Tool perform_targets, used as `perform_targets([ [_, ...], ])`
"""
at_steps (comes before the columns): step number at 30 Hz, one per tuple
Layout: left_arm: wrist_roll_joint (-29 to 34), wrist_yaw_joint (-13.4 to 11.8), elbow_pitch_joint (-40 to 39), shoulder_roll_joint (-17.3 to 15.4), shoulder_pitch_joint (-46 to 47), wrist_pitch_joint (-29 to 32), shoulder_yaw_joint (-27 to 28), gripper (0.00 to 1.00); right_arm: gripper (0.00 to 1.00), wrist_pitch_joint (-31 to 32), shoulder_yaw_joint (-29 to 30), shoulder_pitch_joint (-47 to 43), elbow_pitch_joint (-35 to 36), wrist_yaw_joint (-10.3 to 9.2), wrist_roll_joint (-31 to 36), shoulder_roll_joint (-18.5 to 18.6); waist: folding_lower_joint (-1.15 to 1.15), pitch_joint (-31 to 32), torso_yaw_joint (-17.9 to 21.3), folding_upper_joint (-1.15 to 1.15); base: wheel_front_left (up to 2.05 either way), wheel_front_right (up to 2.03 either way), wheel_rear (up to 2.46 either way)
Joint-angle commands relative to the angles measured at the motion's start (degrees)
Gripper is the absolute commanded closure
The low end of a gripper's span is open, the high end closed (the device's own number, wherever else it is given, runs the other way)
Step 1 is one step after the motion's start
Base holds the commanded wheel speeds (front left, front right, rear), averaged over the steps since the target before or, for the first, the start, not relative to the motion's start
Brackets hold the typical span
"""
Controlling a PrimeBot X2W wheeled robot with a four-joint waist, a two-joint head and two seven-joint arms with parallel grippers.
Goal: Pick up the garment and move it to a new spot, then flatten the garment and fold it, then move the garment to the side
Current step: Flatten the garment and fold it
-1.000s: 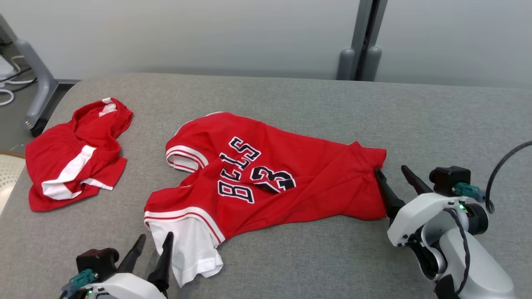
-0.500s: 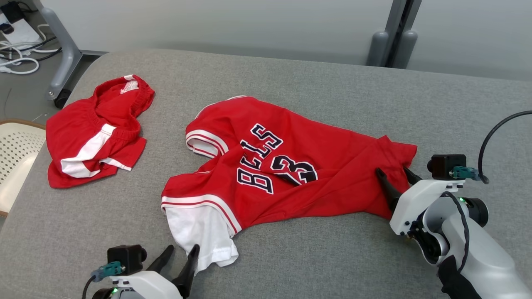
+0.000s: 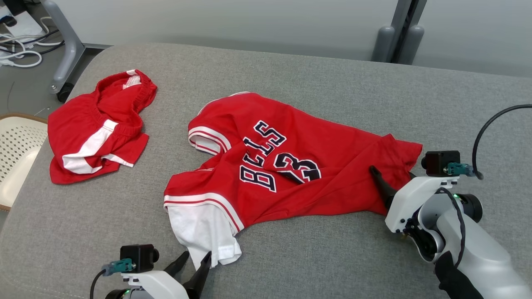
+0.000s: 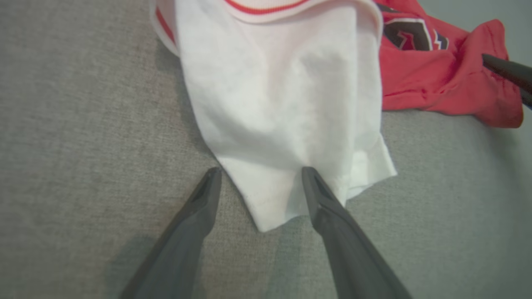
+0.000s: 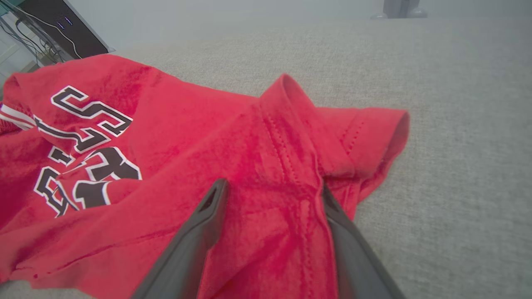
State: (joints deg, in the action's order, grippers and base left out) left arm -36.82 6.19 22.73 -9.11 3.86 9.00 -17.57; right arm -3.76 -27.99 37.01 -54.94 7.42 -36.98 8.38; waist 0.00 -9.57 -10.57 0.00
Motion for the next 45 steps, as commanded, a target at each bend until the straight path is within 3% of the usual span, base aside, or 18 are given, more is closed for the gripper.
perform_targets([
  [1, -0.75, -0.29, 0.20, -0.35, -1.39, 0.99, -0.01, 0.00, 0.01, -0.64, -0.33, 0.35, -0.53, 0.14, -0.63, 0.44, 0.00, 0.01, -0.07, 0.00, 0.00, 0.00, 0.00],
  [3, -1.37, -0.09, -0.38, -0.46, -2.09, 2.53, -0.45, 0.00, 0.03, -1.09, -1.03, 0.60, -0.78, 0.14, -1.20, 0.55, 0.00, -0.05, -0.21, 0.00, 0.00, 0.00, 0.00],
  [6, -2.53, 0.09, -1.33, -0.37, -2.49, 4.44, -1.04, 0.00, 0.17, -1.54, -1.86, 1.03, -1.15, 0.14, -2.10, 0.62, 0.00, -0.17, -0.39, 0.00, 0.00, 0.00, 0.00],
  [8, -2.93, 0.02, -2.03, -0.28, -2.78, 5.38, -1.29, 0.02, 0.20, -1.86, -2.52, 1.32, -1.56, 0.14, -2.60, 0.71, 0.00, -0.28, -0.47, 0.00, 0.00, 0.00, 0.00],
  [9, -3.19, -0.09, -2.40, -0.15, -2.82, 5.50, -1.26, 0.18, 0.26, -1.99, -2.85, 1.46, -1.78, 0.14, -2.86, 0.67, 0.00, -0.33, -0.51, 0.00, 0.00, 0.00, 0.00],
  [10, -3.19, -0.09, -2.40, -0.15, -2.82, 5.50, -1.26, 0.18, 0.26, -1.99, -2.85, 1.46, -1.78, 0.14, -2.86, 0.67, 0.00, -0.33, -0.51, 0.00, 0.00, 0.00, 0.00],
  [12, -3.31, -0.28, -2.94, -0.12, -2.85, 5.64, -1.25, 0.51, 0.38, -2.43, -3.37, 1.59, -2.25, 0.14, -3.28, 0.55, 0.00, -0.33, -0.56, 0.00, 0.00, 0.00, 0.00],
  [13, -3.41, -0.41, -3.16, -0.19, -2.85, 5.76, -1.23, 0.56, 0.42, -2.51, -3.59, 1.73, -2.47, 0.14, -3.54, 0.53, 0.00, -0.32, -0.57, 0.00, 0.00, 0.00, 0.00],
  [14, -3.46, -0.57, -3.38, -0.25, -2.72, 5.81, -1.18, 0.66, 0.51, -2.71, -3.80, 1.96, -2.61, 0.14, -3.66, 0.57, 0.00, -0.31, -0.59, 0.00, 0.00, 0.00, 0.00],
  [15, -3.49, -0.69, -3.57, -0.31, -2.62, 5.71, -1.15, 0.89, 0.55, -2.98, -4.07, 2.16, -2.70, 0.14, -3.95, 0.62, 0.00, -0.28, -0.61, 0.00, 0.00, 0.00, 0.00],
  [16, -3.51, -0.73, -3.73, -0.41, -2.54, 5.72, -1.09, 1.00, 0.66, -3.07, -4.35, 2.31, -2.79, 0.14, -4.10, 0.60, 0.00, -0.23, -0.62, 0.00, 0.00, 0.00, 0.00],
  [17, -3.50, -0.83, -3.90, -0.50, -2.55, 5.59, -1.03, 1.00, 0.82, -3.35, -4.66, 2.47, -2.96, 0.14, -4.37, 0.60, 0.00, -0.18, -0.64, 0.00, 0.00, 0.00, 0.00],
  [20, -3.59, -1.04, -4.39, -0.76, -2.59, 5.29, -0.77, 1.00, 0.98, -4.31, -5.20, 2.68, -3.47, 0.14, -4.76, 0.85, 0.00, 0.10, -0.67, 0.00, 0.00, 0.00, 0.00],
  [21, -3.69, -1.01, -4.70, -0.79, -2.65, 5.02, -0.68, 1.00, 1.00, -4.84, -5.29, 2.60, -3.62, 0.14, -4.98, 0.92, 0.00, 0.27, -0.68, 0.00, 0.00, 0.00, 0.00],
  [28, -4.69, -0.71, -6.53, -1.18, -3.63, 4.85, -0.32, 1.00, 1.00, -7.12, -6.45, 0.93, -3.20, 0.14, -7.03, 1.24, 0.00, 2.64, -0.59, 0.00, 0.00, 0.00, 0.00],
  [35, -5.22, -2.05, -10.52, -3.17, -5.56, 5.68, 1.08, 1.00, 1.00, -7.68, -7.59, -1.98, -0.54, 0.14, -9.53, 1.70, 0.00, 5.55, 0.03, 0.00, 0.00, 0.00, 0.00],
  [45, -7.43, -4.87, -23.99, -7.98, -9.89, 7.98, 5.41, 1.00, 1.00, -5.21, -8.37, -10.48, 11.74, 0.14, -16.36, 4.41, 0.00, 8.50, 1.78, 0.00, 0.00, 0.00, 0.00],
])
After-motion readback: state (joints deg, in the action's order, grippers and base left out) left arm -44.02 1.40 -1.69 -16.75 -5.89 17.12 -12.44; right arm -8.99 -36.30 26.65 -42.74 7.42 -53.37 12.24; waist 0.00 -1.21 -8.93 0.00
